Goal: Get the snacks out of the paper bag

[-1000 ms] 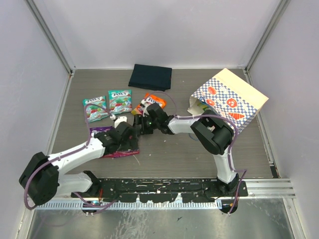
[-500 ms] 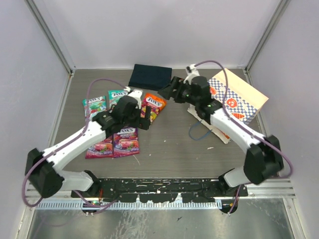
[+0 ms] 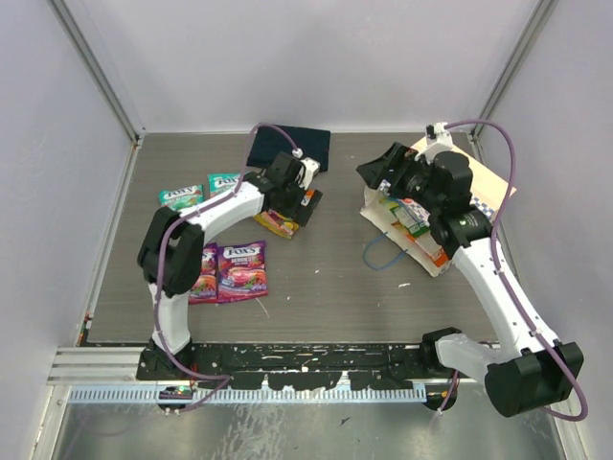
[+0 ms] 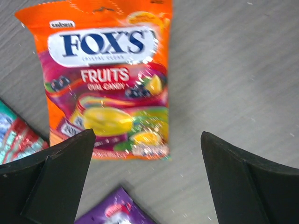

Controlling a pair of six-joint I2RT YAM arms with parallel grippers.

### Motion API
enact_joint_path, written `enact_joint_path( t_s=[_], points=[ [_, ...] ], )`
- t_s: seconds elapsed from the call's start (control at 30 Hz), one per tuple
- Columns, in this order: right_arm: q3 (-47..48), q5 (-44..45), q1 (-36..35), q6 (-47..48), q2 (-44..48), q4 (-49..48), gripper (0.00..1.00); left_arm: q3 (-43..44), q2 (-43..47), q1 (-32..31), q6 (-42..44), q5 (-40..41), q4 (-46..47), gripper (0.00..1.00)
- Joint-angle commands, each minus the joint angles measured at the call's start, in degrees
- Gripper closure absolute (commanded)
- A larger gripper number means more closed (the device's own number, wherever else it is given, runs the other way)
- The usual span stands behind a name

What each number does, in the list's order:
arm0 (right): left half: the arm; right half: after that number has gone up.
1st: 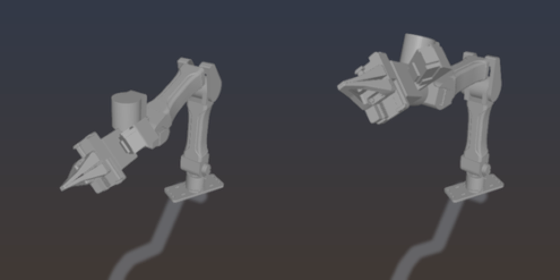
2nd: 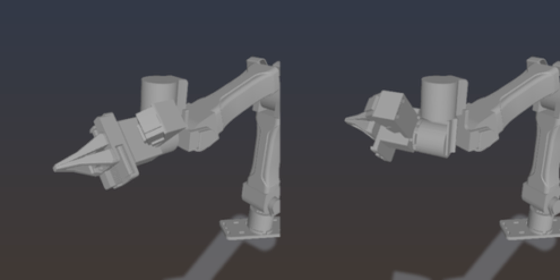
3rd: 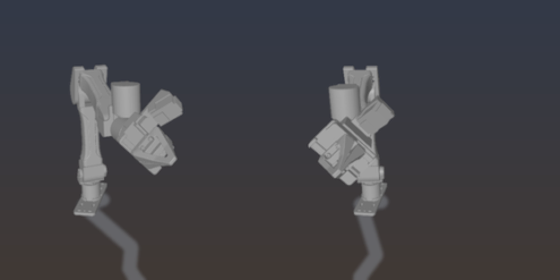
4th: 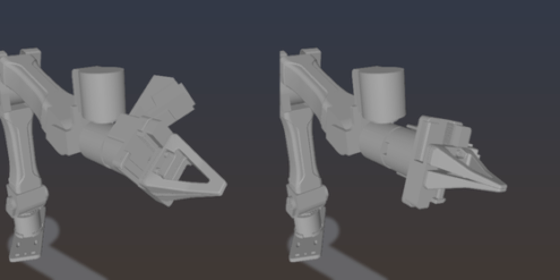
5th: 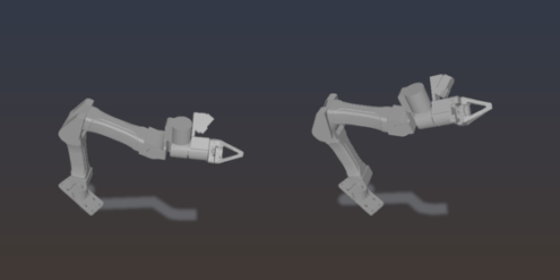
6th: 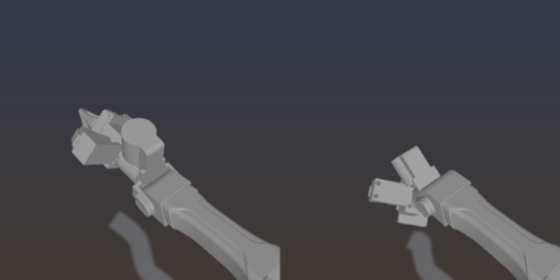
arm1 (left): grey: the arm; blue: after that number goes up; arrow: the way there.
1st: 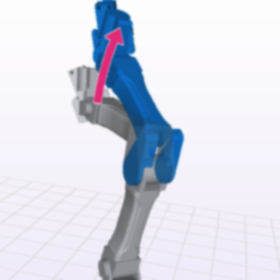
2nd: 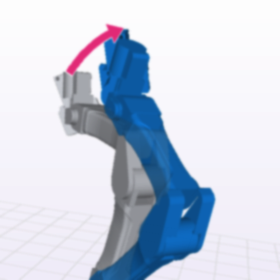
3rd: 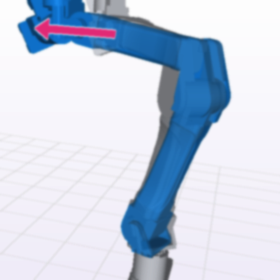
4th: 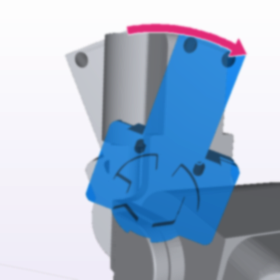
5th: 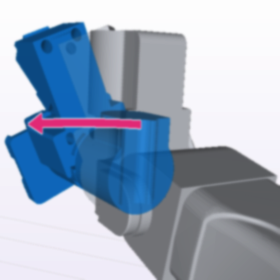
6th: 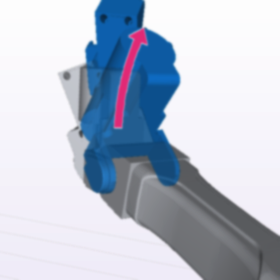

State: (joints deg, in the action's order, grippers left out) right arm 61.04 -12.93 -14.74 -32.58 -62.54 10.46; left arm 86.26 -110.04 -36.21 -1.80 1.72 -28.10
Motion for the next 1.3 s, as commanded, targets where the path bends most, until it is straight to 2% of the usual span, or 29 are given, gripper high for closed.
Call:
enact_joint_path(
  t_s=[0.0,0.2,0.37,0.47,0.67,0.8,1.03,1.27],
  points=[
    [0.51,-3.77,2.12,2.94,1.76,2.56,0.09,6.61,-5.55,2.31,7.25,-4.29,-0.90,0.02],
    [-0.13,-5.68,2.58,3.69,1.67,2.67,0.09,12.48,-12.22,5.27,6.77,-9.77,-2.64,0.02],
    [-1.38,-6.23,2.60,3.60,1.01,2.13,0.09,12.93,-14.68,6.18,3.22,-11.28,-1.56,0.02],
    [-1.66,-6.32,2.55,3.42,0.63,1.85,0.09,12.27,-15.43,6.34,-1.47,-8.70,-0.12,0.02],
    [-1.54,-6.73,2.61,3.07,-0.06,1.79,0.09,9.49,-15.60,6.67,-18.77,-1.95,2.39,0.02],
    [-1.97,-7.02,2.55,2.90,-0.12,1.63,0.09,8.05,-16.32,6.67,-27.33,3.04,3.45,0.02],
    [-2.42,-7.03,2.57,3.07,0.39,1.93,0.09,11.32,-18.61,6.68,-34.98,10.93,-1.04,0.02],
    [-2.59,-6.93,2.69,3.49,0.62,2.15,0.09,14.90,-20.72,6.67,-40.45,13.73,-6.41,0.02]
  ],
)
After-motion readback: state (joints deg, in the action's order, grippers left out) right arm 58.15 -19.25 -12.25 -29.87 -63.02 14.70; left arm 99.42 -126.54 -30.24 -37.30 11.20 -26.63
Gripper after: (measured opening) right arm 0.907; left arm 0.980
